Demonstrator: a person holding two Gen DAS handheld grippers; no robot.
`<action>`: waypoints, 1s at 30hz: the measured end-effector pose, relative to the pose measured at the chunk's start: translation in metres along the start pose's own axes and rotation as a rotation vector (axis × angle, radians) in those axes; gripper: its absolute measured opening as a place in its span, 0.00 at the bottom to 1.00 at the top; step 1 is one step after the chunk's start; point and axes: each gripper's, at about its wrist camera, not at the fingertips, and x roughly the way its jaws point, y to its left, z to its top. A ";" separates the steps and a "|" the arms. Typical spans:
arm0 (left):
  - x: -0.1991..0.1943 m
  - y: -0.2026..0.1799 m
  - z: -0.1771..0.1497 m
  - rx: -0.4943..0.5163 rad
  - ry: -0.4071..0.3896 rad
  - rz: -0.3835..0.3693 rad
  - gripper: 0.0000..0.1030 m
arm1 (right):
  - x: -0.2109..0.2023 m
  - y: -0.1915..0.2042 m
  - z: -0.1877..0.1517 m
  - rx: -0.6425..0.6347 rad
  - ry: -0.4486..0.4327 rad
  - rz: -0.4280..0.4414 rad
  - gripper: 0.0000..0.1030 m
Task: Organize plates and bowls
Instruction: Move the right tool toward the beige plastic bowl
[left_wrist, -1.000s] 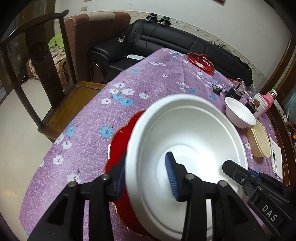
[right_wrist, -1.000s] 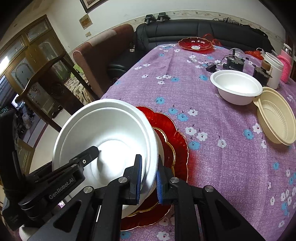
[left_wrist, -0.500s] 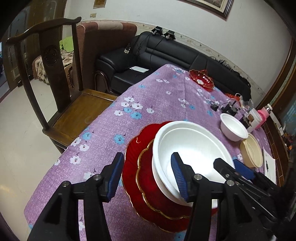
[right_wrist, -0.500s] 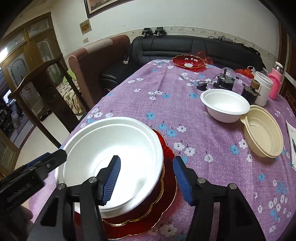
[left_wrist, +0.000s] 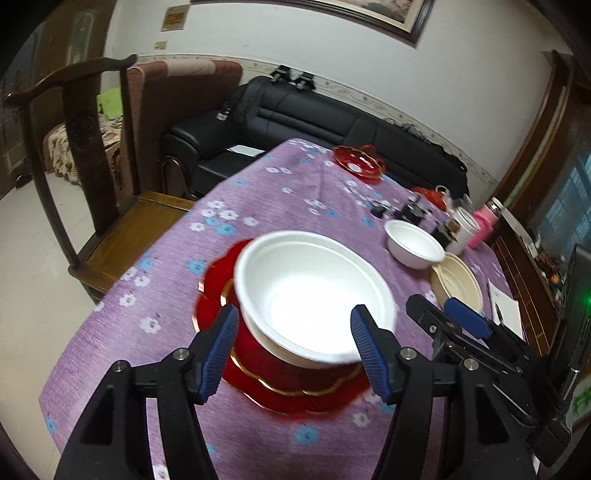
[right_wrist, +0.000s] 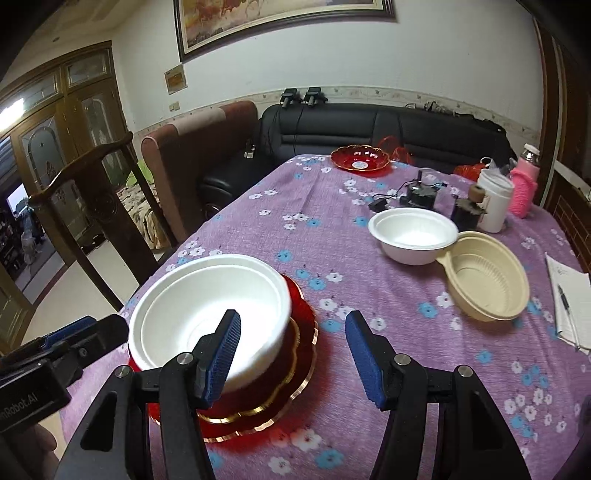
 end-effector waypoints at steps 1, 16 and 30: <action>-0.001 -0.005 -0.002 0.009 0.003 -0.002 0.61 | -0.004 -0.004 -0.002 0.000 -0.002 -0.002 0.62; -0.007 -0.100 -0.030 0.165 0.018 -0.047 0.72 | -0.044 -0.086 -0.025 0.103 -0.018 -0.059 0.63; 0.025 -0.170 -0.057 0.268 0.089 -0.100 0.72 | -0.044 -0.157 -0.042 0.221 -0.003 -0.102 0.63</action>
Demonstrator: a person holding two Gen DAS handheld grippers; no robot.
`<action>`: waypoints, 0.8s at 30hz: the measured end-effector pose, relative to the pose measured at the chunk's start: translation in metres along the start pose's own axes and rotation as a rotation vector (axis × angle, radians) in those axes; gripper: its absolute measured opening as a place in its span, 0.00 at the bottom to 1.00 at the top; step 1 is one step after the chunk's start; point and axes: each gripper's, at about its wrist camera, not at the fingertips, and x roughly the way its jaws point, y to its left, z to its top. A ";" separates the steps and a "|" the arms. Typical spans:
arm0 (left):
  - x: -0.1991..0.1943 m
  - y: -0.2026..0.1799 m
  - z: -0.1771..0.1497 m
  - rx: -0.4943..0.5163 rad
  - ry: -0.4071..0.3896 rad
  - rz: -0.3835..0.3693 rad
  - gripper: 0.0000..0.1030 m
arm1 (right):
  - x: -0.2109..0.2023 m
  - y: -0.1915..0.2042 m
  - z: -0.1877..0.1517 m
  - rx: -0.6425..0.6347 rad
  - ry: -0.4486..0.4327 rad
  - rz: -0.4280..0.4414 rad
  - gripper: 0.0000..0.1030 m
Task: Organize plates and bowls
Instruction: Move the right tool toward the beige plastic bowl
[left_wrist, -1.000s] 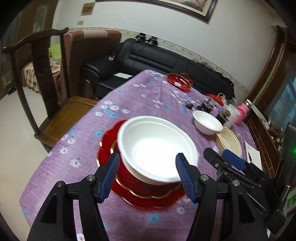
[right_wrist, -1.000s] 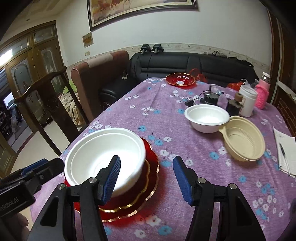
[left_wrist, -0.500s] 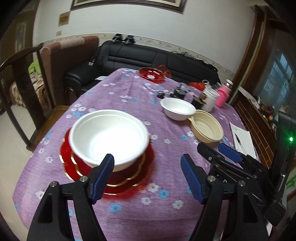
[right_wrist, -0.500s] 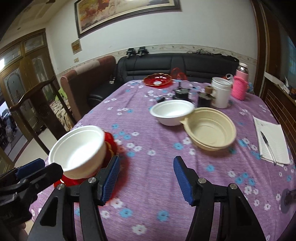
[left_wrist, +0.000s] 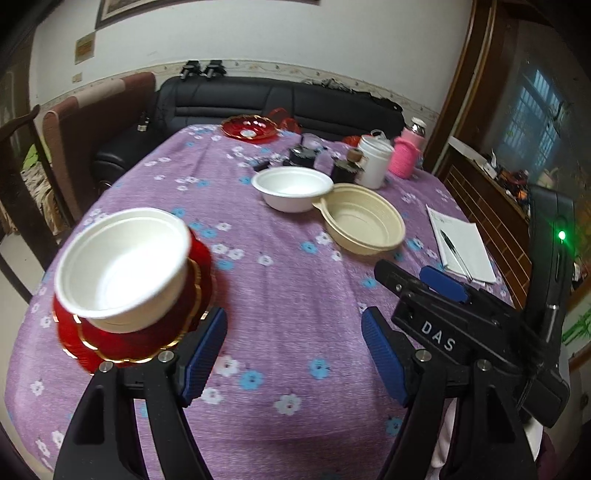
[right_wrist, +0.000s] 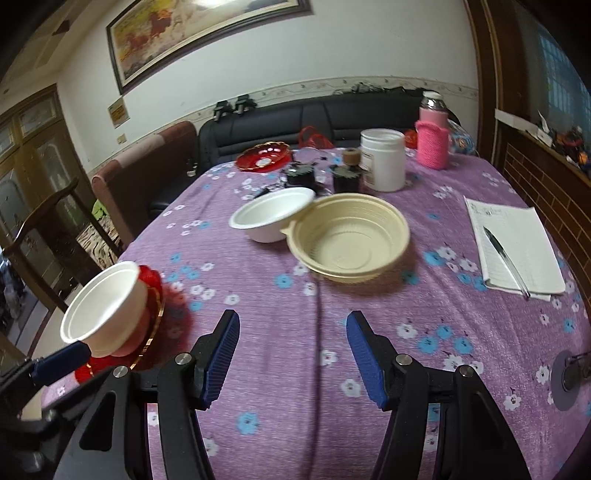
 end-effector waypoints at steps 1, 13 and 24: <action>0.003 -0.002 0.000 0.002 0.005 -0.002 0.72 | 0.002 -0.005 0.000 0.008 0.004 -0.005 0.63; 0.040 -0.014 0.001 0.013 0.054 -0.029 0.72 | 0.026 -0.044 0.018 0.103 -0.003 -0.026 0.63; 0.066 -0.013 0.010 -0.007 0.089 -0.024 0.72 | 0.046 -0.092 0.057 0.210 -0.104 -0.044 0.63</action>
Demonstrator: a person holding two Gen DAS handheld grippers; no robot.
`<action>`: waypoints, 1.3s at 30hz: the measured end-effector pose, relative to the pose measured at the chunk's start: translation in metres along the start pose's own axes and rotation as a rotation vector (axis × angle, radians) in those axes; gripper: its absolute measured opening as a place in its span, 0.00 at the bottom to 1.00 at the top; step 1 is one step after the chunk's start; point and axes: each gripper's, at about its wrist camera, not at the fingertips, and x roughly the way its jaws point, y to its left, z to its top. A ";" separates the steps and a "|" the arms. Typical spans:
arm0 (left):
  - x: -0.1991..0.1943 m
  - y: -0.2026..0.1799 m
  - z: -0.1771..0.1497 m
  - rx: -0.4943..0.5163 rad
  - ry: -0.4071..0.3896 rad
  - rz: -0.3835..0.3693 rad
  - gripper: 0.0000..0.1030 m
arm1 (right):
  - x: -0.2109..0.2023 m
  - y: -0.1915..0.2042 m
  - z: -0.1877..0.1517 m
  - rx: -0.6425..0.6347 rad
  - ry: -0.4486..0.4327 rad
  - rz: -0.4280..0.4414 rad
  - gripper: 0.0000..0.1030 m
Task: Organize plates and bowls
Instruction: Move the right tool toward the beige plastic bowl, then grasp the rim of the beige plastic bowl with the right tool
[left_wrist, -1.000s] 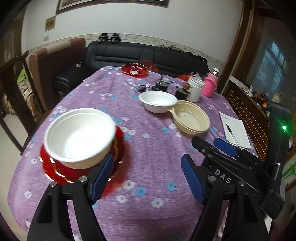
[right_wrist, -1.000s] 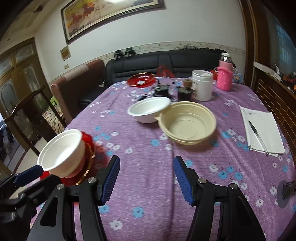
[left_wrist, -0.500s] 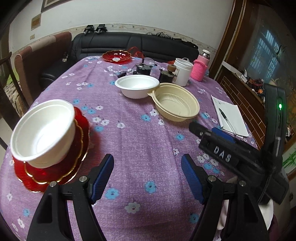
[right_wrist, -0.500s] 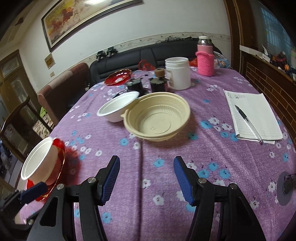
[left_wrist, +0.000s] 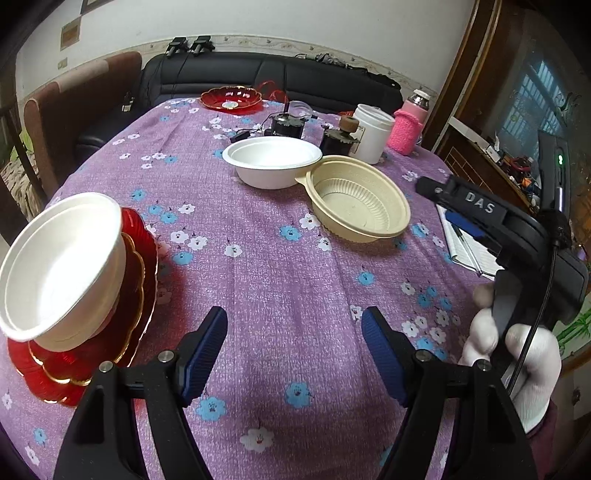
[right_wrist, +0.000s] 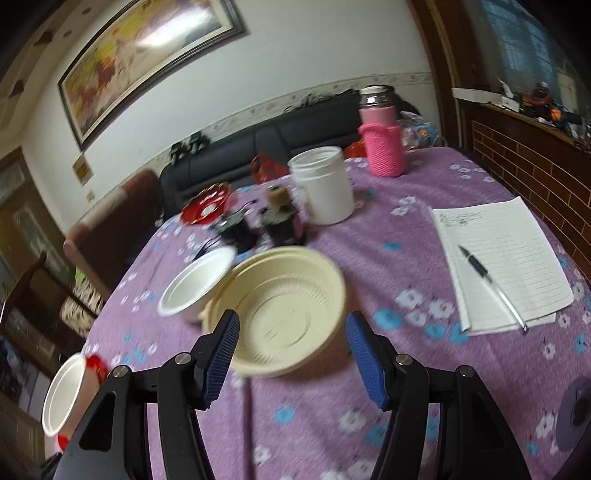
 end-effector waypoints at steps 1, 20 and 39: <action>0.002 -0.001 0.001 -0.001 0.003 -0.002 0.72 | 0.003 -0.009 0.001 0.021 0.004 -0.007 0.63; 0.061 -0.019 0.043 -0.132 0.048 -0.067 0.72 | 0.064 -0.047 -0.013 0.184 0.171 0.136 0.31; 0.143 -0.024 0.090 -0.171 0.142 0.004 0.72 | 0.069 -0.043 -0.018 0.201 0.273 0.227 0.17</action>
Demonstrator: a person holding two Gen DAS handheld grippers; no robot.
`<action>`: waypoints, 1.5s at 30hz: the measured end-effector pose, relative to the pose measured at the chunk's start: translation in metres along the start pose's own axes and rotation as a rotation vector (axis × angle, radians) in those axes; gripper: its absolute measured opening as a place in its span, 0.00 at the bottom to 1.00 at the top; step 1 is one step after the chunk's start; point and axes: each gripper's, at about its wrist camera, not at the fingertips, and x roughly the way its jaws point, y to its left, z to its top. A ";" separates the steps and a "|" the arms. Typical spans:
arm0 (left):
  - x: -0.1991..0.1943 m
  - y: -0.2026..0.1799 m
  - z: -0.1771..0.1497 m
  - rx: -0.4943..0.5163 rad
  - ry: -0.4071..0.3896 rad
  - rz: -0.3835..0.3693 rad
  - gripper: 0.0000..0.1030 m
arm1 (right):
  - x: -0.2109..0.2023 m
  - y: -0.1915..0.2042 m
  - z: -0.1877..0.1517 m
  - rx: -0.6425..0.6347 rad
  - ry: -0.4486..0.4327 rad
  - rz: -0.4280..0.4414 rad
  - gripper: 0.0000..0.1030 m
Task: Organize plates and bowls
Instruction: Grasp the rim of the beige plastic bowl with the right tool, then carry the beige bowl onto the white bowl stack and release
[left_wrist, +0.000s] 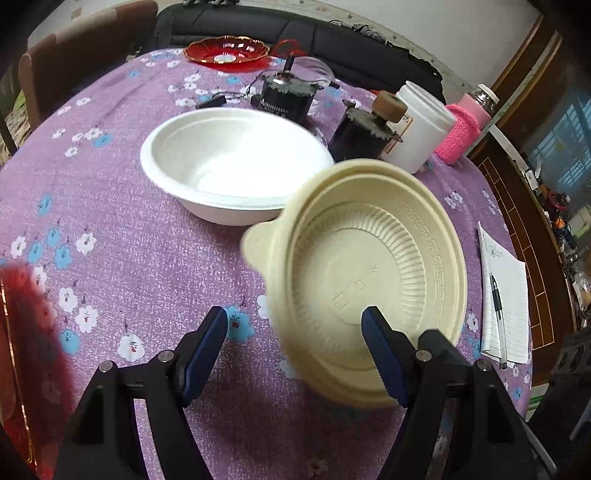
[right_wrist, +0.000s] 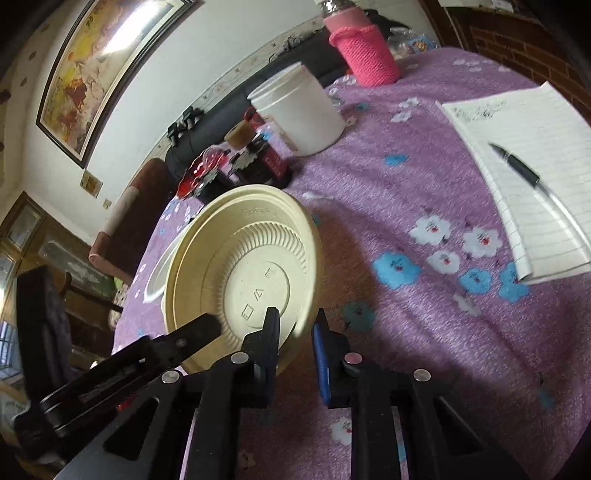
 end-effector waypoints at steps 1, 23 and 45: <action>0.000 0.001 -0.001 -0.002 0.002 -0.002 0.72 | 0.001 -0.001 0.000 0.012 0.023 0.013 0.17; -0.034 0.010 -0.014 0.011 -0.051 0.025 0.15 | -0.008 0.026 -0.011 -0.121 -0.020 0.016 0.17; -0.146 0.045 -0.074 0.122 -0.266 0.174 0.19 | -0.035 0.103 -0.065 -0.322 -0.052 0.130 0.17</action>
